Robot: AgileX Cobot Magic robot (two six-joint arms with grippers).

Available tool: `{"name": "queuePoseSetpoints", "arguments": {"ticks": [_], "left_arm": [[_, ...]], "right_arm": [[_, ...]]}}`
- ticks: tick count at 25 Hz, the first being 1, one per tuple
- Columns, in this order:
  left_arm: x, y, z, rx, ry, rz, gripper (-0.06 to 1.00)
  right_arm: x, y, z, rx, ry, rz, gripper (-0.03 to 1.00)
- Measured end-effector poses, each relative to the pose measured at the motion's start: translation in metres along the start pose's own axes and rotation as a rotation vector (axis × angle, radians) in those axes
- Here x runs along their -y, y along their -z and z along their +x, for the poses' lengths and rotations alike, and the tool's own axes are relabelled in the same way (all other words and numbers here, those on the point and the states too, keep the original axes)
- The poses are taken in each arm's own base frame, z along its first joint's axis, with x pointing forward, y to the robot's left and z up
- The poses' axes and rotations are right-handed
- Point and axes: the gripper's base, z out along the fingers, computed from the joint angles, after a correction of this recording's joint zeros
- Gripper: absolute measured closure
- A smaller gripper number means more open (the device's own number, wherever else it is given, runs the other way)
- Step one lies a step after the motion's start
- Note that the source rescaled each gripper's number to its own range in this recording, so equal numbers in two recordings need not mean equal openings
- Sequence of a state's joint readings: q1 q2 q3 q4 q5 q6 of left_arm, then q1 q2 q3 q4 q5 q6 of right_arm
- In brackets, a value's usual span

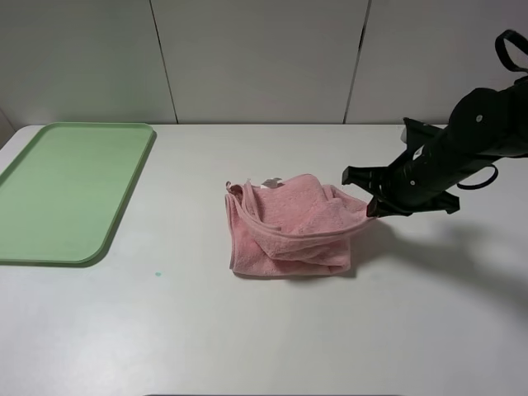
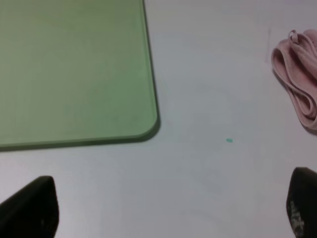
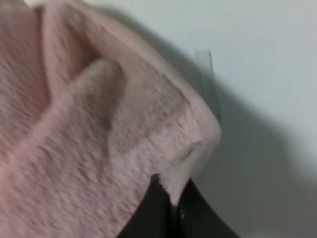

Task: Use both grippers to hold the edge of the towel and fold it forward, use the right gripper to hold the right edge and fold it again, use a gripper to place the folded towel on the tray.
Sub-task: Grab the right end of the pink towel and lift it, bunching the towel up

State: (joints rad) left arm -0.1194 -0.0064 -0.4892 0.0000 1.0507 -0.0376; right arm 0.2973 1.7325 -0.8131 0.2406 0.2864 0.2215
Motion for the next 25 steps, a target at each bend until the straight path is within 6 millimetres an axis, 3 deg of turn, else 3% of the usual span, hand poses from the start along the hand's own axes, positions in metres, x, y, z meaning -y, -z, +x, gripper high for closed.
{"name": "queuePoseSetpoints", "arguments": {"ticks": [13,25], "left_arm": [[0.000,0.000,0.000,0.000,0.000,0.000,0.03],[0.000,0.000,0.000,0.000,0.000,0.000,0.03]], "right_arm": [[-0.054,0.016,-0.023,0.080,0.106,-0.107,0.97],[-0.113,0.034,-0.023,0.132,0.189,-0.237,0.97]]}}
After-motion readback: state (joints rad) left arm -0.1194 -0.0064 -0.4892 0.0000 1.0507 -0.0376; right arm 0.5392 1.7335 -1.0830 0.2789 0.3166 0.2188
